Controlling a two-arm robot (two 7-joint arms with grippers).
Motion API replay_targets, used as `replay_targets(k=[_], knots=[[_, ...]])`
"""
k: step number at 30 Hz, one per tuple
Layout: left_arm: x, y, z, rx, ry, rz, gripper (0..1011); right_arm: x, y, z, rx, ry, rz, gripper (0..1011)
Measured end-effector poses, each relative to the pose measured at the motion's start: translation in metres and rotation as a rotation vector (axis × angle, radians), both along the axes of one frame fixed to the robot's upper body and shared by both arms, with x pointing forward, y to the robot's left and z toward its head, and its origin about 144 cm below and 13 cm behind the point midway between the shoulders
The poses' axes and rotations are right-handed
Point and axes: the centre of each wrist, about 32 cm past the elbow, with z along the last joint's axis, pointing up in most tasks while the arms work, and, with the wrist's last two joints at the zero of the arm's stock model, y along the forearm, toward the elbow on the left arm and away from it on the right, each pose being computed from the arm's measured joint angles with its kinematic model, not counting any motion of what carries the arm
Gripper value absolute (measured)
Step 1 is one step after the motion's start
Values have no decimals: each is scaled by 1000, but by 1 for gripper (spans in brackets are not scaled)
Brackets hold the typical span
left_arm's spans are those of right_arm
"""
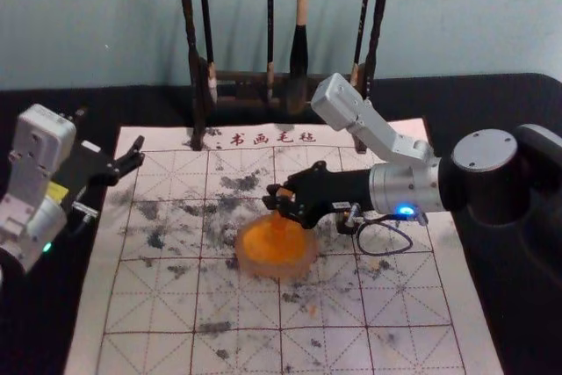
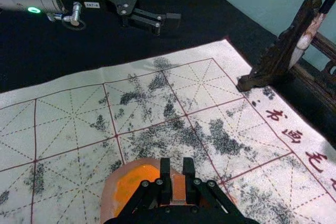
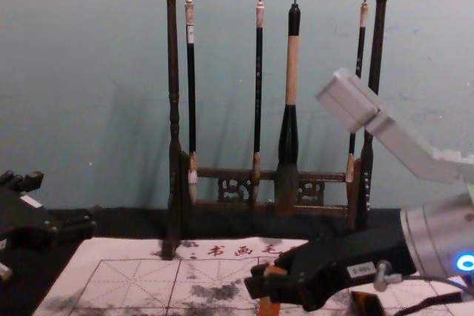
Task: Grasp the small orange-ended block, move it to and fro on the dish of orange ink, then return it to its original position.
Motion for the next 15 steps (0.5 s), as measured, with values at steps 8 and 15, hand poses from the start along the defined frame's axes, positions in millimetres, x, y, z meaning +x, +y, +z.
replay_targets(k=[8,15], knots=[[0,0,0,0,0,0,1001,-4,-4,0,-1,5,6,130],[0,0,0,0,0,0,1001,-5,-6,0,0,7,4,130]])
